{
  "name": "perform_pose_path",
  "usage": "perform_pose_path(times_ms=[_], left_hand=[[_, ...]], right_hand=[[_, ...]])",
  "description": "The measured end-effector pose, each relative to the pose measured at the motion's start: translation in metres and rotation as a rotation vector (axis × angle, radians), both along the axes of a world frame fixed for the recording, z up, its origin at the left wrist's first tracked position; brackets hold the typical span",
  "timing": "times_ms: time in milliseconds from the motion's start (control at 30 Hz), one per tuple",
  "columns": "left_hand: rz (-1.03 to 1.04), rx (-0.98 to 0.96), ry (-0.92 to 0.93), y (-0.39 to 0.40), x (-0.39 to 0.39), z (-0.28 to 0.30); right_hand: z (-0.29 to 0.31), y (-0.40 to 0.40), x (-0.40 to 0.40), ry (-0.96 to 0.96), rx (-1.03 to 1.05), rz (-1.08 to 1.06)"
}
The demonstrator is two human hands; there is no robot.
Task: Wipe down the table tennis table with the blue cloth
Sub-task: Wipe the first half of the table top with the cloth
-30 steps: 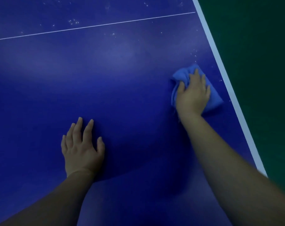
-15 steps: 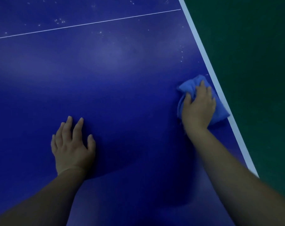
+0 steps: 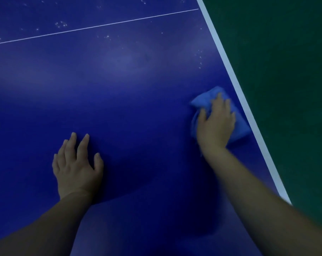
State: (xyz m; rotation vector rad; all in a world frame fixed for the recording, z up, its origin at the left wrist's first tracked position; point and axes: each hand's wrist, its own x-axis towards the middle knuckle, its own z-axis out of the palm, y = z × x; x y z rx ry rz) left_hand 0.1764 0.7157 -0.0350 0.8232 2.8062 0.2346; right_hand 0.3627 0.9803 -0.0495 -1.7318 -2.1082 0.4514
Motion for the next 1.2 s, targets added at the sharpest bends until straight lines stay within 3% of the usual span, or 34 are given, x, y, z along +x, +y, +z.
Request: perform_pose_path(times_ms=[100,167,233,300,400,467,533,633,700,833,900,933,1067,1133,1200], left_hand=[[0.001,-0.001,0.003,-0.001,-0.001,-0.001],[0.002,0.008,0.009,-0.001,-0.001,-0.001],[0.001,0.010,0.015,-0.001,0.000,-0.002],[-0.002,0.014,0.020,-0.001,0.000,-0.002],[0.003,0.019,0.022,-0.002,-0.001,-0.004],[0.002,0.018,0.026,-0.003,-0.001,-0.005],[-0.002,0.019,0.029,-0.002,-0.001,-0.006],[0.002,0.030,0.027,-0.003,-0.003,-0.007],[0.003,0.031,0.025,-0.004,-0.002,-0.008],[0.002,0.042,0.035,-0.005,-0.002,-0.010],[0.000,0.049,0.039,-0.006,-0.002,-0.011],[-0.001,0.052,0.039,-0.006,-0.003,-0.011],[-0.011,0.067,0.044,-0.006,-0.004,-0.013],[-0.019,0.072,0.049,-0.007,-0.003,-0.013],[-0.021,0.075,0.050,-0.007,-0.003,-0.012]], right_hand=[[-0.001,-0.026,-0.019,-0.056,-0.004,0.435],[0.001,0.008,-0.032,-0.098,-0.005,0.523],[0.004,0.047,-0.033,-0.116,-0.010,0.416],[0.004,0.061,-0.017,-0.059,-0.019,0.176],[0.001,0.007,-0.009,-0.043,-0.003,0.003],[0.000,-0.048,-0.017,-0.046,0.028,0.239],[0.000,-0.093,-0.021,-0.044,0.042,0.611],[0.006,-0.098,-0.003,-0.046,-0.031,0.979],[0.007,-0.069,0.012,-0.084,-0.041,0.971],[0.010,-0.002,0.001,-0.071,-0.078,0.462],[0.010,-0.008,-0.022,-0.070,-0.074,0.348],[0.009,-0.024,-0.030,-0.099,-0.054,0.407],[0.007,-0.128,0.001,-0.105,-0.028,0.976],[0.009,-0.137,0.039,-0.083,-0.076,1.035],[0.008,-0.109,0.062,-0.111,-0.082,0.910]])
